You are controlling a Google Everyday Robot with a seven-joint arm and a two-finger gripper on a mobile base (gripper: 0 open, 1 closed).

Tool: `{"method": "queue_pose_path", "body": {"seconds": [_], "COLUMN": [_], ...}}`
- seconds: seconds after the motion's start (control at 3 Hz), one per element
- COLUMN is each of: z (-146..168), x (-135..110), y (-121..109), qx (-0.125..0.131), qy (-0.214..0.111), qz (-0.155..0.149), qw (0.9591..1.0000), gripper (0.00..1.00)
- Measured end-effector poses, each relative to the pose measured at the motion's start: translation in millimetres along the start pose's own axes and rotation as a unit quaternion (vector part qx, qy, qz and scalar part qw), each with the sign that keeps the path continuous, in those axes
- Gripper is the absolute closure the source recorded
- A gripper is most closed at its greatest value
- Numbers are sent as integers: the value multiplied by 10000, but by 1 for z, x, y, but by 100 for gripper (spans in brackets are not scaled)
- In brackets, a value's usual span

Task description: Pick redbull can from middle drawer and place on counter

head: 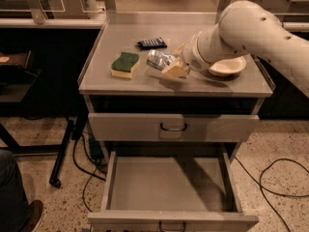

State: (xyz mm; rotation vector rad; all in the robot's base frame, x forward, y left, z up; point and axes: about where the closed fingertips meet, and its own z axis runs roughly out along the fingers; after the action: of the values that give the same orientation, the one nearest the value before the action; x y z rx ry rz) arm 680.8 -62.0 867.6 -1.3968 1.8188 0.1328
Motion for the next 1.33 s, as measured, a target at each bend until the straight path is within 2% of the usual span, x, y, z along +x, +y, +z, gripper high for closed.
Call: {"method": "queue_pose_path", "body": {"seconds": [0.67,1.0,1.33], "z": [22,31,32], "x": [20,29,32], "y": [-16,-21,-22], "qx": [-120,-190,-236], "qy": [248,350,328], "qz": [320,412,432], "qw": [9991,9984,9982], "gripper": [100,100,96]}}
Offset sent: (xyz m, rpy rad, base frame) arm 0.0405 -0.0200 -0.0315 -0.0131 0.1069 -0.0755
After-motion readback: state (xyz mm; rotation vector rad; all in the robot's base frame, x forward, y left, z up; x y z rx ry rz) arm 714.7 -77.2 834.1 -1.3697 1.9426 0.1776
